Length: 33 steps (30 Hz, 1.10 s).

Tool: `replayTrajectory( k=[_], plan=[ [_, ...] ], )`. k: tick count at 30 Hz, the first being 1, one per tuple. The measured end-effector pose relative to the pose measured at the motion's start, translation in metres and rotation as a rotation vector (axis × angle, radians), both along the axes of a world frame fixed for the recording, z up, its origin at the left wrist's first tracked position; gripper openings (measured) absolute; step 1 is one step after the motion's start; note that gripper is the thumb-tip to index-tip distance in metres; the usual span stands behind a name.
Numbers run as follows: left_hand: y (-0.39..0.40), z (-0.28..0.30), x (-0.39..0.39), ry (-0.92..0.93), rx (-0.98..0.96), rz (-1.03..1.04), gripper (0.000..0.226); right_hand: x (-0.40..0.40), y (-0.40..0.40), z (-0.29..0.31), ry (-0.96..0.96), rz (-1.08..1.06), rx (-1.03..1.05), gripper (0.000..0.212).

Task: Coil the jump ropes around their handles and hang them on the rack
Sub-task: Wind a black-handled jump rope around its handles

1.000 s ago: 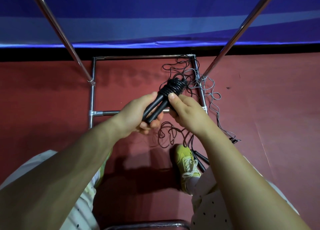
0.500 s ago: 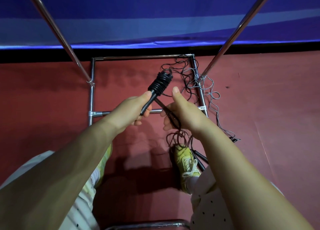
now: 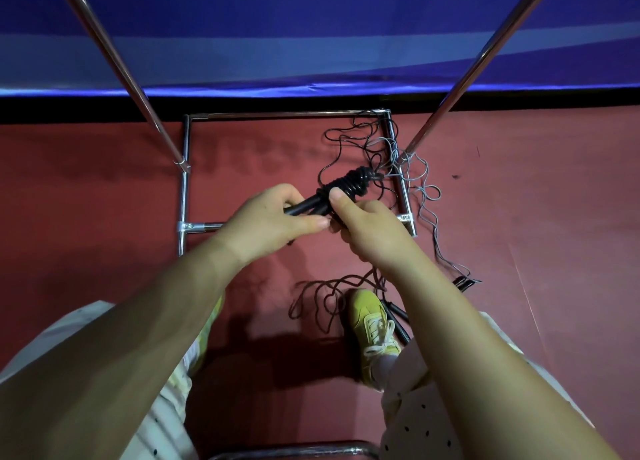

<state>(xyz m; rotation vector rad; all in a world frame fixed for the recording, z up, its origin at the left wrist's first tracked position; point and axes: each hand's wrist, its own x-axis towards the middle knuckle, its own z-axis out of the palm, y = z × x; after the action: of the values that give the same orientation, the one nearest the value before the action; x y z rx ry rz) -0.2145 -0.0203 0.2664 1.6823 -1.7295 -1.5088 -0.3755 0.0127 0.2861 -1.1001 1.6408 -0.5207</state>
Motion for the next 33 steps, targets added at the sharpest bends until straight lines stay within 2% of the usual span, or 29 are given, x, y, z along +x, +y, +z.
replayTrajectory(
  k=[3,5,7,8,11,13,15,18,20,23,26,29,33],
  plan=[
    [0.001,0.000,0.001,0.033,0.057,-0.065,0.039,0.002,0.000,0.002,-0.007,0.027,-0.034,0.045],
    [0.001,0.010,0.004,0.263,0.316,-0.062,0.044,0.001,0.000,0.005,-0.064,0.020,-0.085,0.041],
    [0.000,0.019,0.008,0.529,0.658,-0.063,0.063,-0.001,0.001,0.008,-0.132,0.025,-0.165,0.041],
    [0.000,0.021,0.009,0.625,0.751,-0.075,0.072,-0.002,0.002,0.009,-0.187,0.025,-0.205,0.042],
    [0.006,0.025,0.006,0.793,0.843,-0.058,0.070,-0.004,0.002,0.009,-0.283,0.027,-0.246,0.042],
    [0.006,0.027,0.000,0.807,0.873,-0.031,0.061,-0.006,0.001,0.006,-0.216,0.061,-0.236,0.044],
    [0.006,0.024,-0.004,0.691,0.782,-0.024,0.058,-0.008,0.001,0.003,-0.103,0.096,-0.238,0.045],
    [0.011,0.016,-0.011,0.383,0.403,-0.016,0.058,-0.009,0.002,0.001,0.054,0.150,-0.194,0.047],
    [0.012,0.010,-0.013,0.238,0.200,-0.002,0.059,-0.008,0.001,0.000,0.084,0.145,-0.128,0.051],
    [0.008,0.003,-0.008,0.114,0.038,-0.018,0.067,-0.006,-0.001,0.000,0.063,0.078,-0.032,0.058],
    [0.005,0.002,-0.004,0.057,-0.012,-0.012,0.064,-0.007,-0.001,0.001,-0.009,0.042,0.053,0.066],
    [0.005,0.002,-0.002,-0.014,-0.029,-0.015,0.059,-0.011,-0.001,-0.001,-0.101,0.126,0.078,0.069],
    [0.003,0.009,-0.001,-0.060,-0.065,0.007,0.056,-0.013,-0.002,0.002,-0.464,0.096,0.212,0.068]
  ],
)
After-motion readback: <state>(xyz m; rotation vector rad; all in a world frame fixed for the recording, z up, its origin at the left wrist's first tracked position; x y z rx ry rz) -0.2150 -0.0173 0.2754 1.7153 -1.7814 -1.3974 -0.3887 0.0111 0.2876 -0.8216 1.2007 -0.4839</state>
